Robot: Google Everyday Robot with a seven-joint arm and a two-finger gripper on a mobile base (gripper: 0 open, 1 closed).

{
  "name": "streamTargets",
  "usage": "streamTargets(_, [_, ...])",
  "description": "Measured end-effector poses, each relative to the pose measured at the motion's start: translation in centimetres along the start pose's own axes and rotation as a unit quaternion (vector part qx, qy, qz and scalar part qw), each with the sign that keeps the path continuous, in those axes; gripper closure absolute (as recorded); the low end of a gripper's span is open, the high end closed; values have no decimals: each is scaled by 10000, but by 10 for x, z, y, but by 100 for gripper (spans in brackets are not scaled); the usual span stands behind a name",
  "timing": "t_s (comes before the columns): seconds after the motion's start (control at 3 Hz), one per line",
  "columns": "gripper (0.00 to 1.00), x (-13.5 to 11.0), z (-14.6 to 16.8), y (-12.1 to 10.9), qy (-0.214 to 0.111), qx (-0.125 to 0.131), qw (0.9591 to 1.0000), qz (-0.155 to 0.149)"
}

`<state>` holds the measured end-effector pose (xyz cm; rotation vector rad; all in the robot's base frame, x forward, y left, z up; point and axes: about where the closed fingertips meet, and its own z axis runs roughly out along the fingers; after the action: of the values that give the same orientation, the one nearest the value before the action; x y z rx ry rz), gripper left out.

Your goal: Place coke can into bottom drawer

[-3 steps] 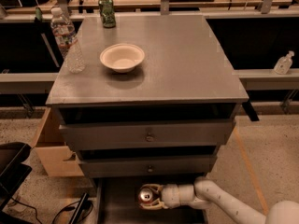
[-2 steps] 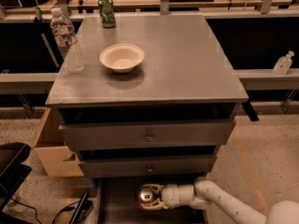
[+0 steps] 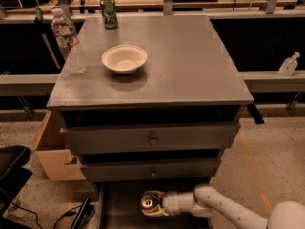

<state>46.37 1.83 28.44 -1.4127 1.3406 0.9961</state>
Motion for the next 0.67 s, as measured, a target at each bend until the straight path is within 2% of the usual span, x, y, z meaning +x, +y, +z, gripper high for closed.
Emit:
streamTargets(0.33, [100, 42, 4, -3, 259, -77, 9996, -92])
streamTargets(0.67, [100, 63, 5, -6, 297, -170, 9993, -154])
